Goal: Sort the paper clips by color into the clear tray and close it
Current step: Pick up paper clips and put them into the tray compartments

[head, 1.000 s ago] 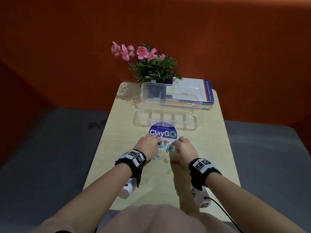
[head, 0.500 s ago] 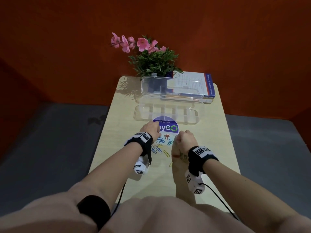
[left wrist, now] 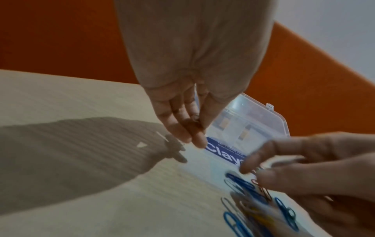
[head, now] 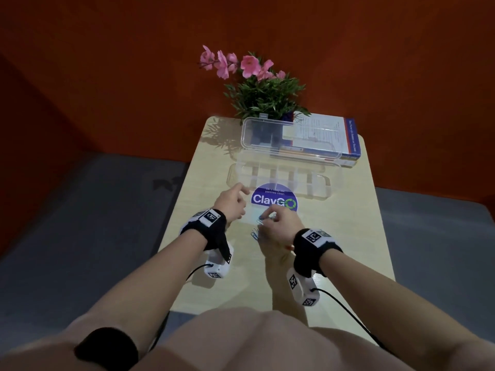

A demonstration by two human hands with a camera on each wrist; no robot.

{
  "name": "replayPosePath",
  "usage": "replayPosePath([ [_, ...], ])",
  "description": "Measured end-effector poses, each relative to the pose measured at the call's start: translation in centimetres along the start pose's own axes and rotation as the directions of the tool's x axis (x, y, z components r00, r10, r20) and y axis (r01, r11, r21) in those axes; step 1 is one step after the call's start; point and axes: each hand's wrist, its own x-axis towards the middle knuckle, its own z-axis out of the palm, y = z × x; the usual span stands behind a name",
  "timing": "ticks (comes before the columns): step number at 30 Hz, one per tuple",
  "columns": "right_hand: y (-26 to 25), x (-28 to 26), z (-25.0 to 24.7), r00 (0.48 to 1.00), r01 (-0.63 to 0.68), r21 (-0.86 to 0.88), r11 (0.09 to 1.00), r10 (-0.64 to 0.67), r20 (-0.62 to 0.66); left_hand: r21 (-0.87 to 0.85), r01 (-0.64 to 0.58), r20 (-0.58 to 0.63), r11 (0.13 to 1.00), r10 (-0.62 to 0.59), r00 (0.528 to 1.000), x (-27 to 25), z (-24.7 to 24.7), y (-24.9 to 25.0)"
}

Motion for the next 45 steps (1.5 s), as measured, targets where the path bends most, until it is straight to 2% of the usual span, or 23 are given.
replayPosePath([
  [3, -0.8, 0.4, 0.8, 0.997, 0.075, -0.18, 0.981, -0.073, 0.017, -0.051, 0.058, 0.032, 0.997, -0.056, 0.998, -1.0, 0.0, -0.7],
  [6, -1.1, 0.6, 1.0, 0.991, 0.134, -0.376, 0.917, -0.124, 0.052, -0.114, 0.112, 0.066, 0.987, -0.105, 0.992, -2.0, 0.3, -1.3],
  [8, -1.0, 0.8, 1.0, 0.988, 0.152, -0.441, 0.884, -0.133, 0.075, -0.087, 0.125, 0.086, 0.988, -0.118, 0.989, -2.4, 0.5, -1.5],
  [10, -0.7, 0.9, 0.8, 0.988, 0.15, -0.477, 0.866, -0.12, 0.093, 0.02, 0.103, 0.113, 0.994, -0.105, 0.988, -2.7, 0.6, -1.3],
  [13, -0.3, 0.6, 0.4, 0.99, 0.132, -0.478, 0.868, -0.09, 0.11, 0.338, -0.054, 0.178, 0.939, -0.008, 0.984, -3.0, 0.9, -1.0],
  [15, 0.1, 0.4, 0.0, 0.995, 0.088, -0.347, 0.934, -0.067, 0.072, 0.412, -0.145, 0.235, 0.9, 0.049, 0.971, -3.1, 1.2, -0.9],
  [17, 0.7, 0.7, -0.5, 0.999, 0.029, -0.135, 0.99, -0.031, -0.011, 0.422, -0.183, 0.267, 0.888, 0.072, 0.961, -3.0, 1.2, -0.9],
  [20, 1.6, 0.6, -1.7, 0.996, -0.024, 0.147, 0.989, 0.037, -0.082, 0.435, -0.214, 0.296, 0.875, 0.086, 0.951, -2.6, 1.1, -0.6],
  [23, 2.6, -0.2, -2.9, 0.986, -0.107, 0.388, 0.915, 0.147, -0.073, 0.454, -0.251, 0.358, 0.855, 0.083, 0.93, -2.4, 0.9, -0.2],
  [26, 3.6, -1.1, -4.0, 0.97, -0.178, 0.652, 0.737, 0.241, -0.007, 0.478, -0.278, 0.406, 0.833, 0.071, 0.911, -2.2, 0.7, -0.1],
  [28, 4.0, -1.4, -4.4, 0.965, -0.207, 0.731, 0.65, 0.26, 0.041, 0.488, -0.284, 0.422, 0.825, 0.062, 0.904, -2.1, 0.6, -0.2],
  [30, 4.0, -1.6, -4.3, 0.961, -0.243, 0.732, 0.637, 0.258, 0.094, 0.497, -0.292, 0.435, 0.817, 0.057, 0.898, -2.1, 0.5, -0.4],
  [33, 3.2, -1.6, -3.2, 0.951, -0.305, 0.688, 0.658, 0.252, 0.18, 0.492, -0.264, 0.418, 0.83, 0.041, 0.908, -2.0, 0.3, -0.4],
  [35, 2.5, -1.2, -2.1, 0.96, -0.281, 0.613, 0.739, 0.211, 0.185, 0.492, -0.221, 0.373, 0.842, 0.025, 0.927, -2.1, 0.2, -0.2],
  [37, 1.8, -0.9, -1.0, 0.981, -0.176, 0.424, 0.889, 0.123, 0.15, 0.462, -0.17, 0.313, 0.871, 0.019, 0.949, -2.2, 0.1, -0.1],
  [39, 1.2, -0.6, -0.2, 0.995, -0.035, 0.13, 0.991, 0.023, 0.099, 0.381, -0.118, 0.246, 0.917, 0.022, 0.969, -2.2, 0.0, 0.0],
  [42, 0.9, -0.4, 0.5, 0.989, 0.124, -0.234, 0.964, -0.101, 0.108, 0.233, -0.034, 0.138, 0.972, 0.002, 0.99, -2.2, 0.0, 0.2],
  [45, 0.7, -0.4, 0.6, 0.983, 0.163, -0.358, 0.919, -0.123, 0.133, 0.156, -0.006, 0.089, 0.988, -0.008, 0.996, -1.8, 0.2, 0.5],
])
